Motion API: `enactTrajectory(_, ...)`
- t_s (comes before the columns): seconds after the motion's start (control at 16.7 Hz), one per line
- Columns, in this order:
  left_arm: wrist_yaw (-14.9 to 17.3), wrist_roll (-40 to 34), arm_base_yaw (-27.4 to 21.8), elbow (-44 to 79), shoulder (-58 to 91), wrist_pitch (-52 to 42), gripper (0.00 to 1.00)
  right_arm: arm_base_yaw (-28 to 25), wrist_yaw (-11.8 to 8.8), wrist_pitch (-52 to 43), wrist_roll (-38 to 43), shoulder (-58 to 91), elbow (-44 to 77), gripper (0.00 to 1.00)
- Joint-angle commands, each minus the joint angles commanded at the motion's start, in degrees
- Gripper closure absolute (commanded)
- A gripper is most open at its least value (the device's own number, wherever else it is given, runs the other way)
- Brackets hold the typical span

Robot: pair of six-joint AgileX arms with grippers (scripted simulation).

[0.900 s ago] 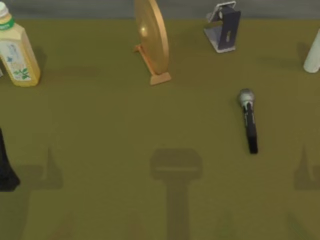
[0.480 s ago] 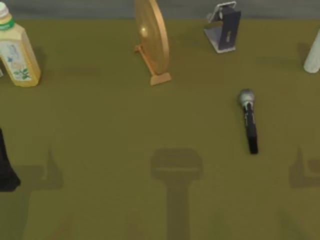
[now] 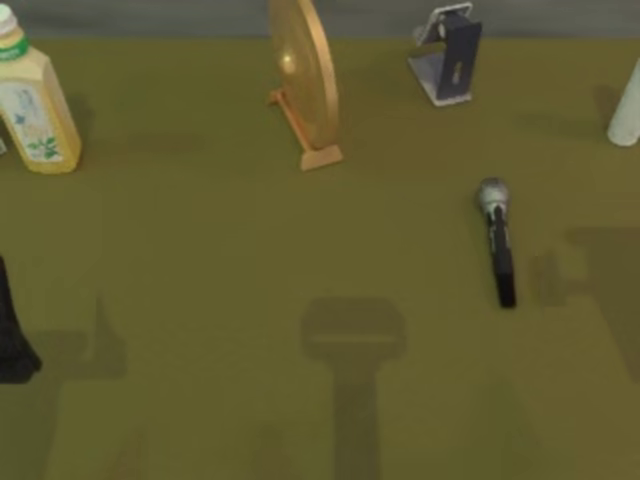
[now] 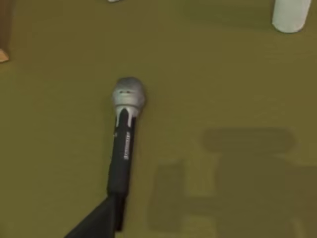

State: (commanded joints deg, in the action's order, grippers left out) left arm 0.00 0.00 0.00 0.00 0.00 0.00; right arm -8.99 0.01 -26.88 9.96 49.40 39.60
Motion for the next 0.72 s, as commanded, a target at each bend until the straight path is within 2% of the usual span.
enactTrajectory(0.42, 0.00, 0.00, 0.00, 0.00, 0.00, 0.00, 0.00, -6.78, -0.15, -18.56, 7.42, 40.50, 31.34, 0.00)
enactTrajectory(0.72, 0.00, 0.00, 0.00, 0.00, 0.00, 0.00, 0.00, -10.34, 0.02, -28.94, 11.11, 60.46, 46.97, 0.00)
